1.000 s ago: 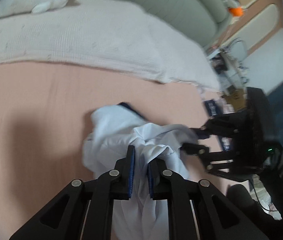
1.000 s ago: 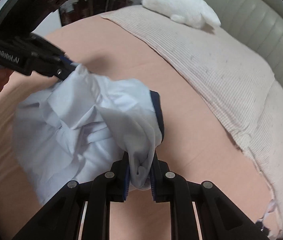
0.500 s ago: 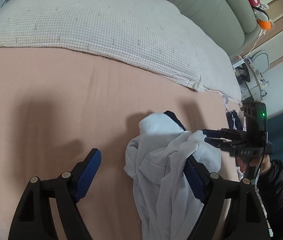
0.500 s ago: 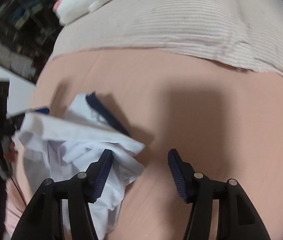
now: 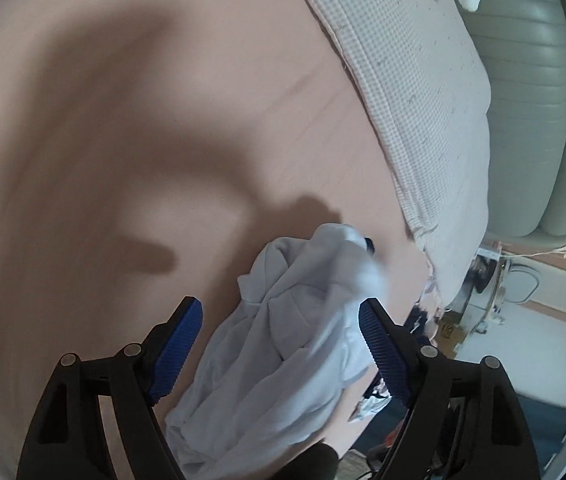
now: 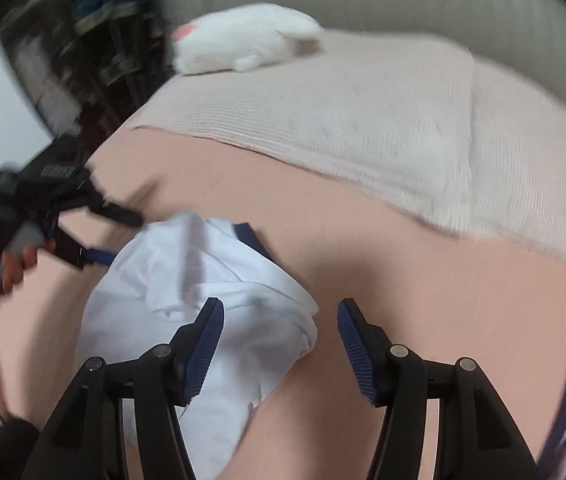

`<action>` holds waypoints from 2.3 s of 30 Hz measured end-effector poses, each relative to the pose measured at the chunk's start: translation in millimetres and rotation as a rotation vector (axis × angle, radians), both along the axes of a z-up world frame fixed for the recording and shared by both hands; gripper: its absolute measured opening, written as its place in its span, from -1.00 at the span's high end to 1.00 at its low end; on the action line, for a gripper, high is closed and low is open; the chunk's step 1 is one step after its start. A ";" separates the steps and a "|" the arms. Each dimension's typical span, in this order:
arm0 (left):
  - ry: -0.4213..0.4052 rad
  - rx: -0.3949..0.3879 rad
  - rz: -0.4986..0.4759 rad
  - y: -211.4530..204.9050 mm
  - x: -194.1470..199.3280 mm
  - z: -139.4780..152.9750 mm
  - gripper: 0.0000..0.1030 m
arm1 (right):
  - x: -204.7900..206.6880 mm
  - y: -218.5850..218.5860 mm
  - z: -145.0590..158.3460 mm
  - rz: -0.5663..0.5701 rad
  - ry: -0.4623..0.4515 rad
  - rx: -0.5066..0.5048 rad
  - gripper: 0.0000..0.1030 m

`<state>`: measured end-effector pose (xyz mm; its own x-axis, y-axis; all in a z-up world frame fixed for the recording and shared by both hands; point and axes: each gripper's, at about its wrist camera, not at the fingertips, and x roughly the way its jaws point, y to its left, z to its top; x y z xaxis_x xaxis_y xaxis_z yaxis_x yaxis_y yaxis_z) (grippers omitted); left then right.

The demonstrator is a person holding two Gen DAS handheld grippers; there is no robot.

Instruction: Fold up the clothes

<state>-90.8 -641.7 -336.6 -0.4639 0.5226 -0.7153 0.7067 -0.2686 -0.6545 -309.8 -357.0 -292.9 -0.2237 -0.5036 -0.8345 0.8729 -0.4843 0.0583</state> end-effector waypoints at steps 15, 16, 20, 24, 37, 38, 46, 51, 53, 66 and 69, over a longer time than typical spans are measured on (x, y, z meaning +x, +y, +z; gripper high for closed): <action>0.267 -0.261 -0.176 52.0 58.6 45.0 -0.98 | 22.6 94.2 -61.8 -0.223 -0.577 -0.208 -0.48; 0.276 -0.268 -0.160 57.0 64.7 42.0 -1.00 | 25.2 99.3 -67.8 -0.241 -0.618 -0.227 -0.48; 0.302 -0.320 -0.122 80.6 77.0 34.8 -1.00 | 39.7 110.2 -83.5 -0.291 -0.711 -0.267 -0.53; 0.283 -0.427 -0.162 107.6 75.0 32.3 -1.00 | 55.0 110.0 -94.7 -0.322 -0.742 -0.281 -0.57; 0.208 -0.323 -0.185 127.3 61.1 -27.9 -1.00 | 50.5 88.6 -137.0 -0.391 -0.995 -0.448 -0.74; 0.212 -0.327 -0.185 126.4 57.8 -26.9 -1.00 | 46.7 86.2 -138.2 -0.406 -1.006 -0.457 -0.75; 0.226 -0.297 -0.096 110.8 32.8 -27.9 -1.00 | 32.3 54.9 -140.0 -0.461 -1.008 -0.425 -0.82; 0.231 -0.260 -0.028 105.2 34.1 -30.9 -1.00 | 34.1 59.3 -138.7 -0.476 -0.974 -0.425 -0.76; 0.223 -0.257 0.010 106.4 35.8 -30.9 -0.97 | 35.9 62.0 -140.5 -0.493 -0.966 -0.405 -0.32; 0.213 -0.343 0.102 124.5 37.6 -8.9 0.26 | 59.3 46.2 -90.4 -0.435 -0.699 -0.342 0.57; 0.232 -0.329 0.105 126.6 42.4 8.2 0.26 | 61.8 42.7 -60.3 -0.414 -0.636 -0.324 0.57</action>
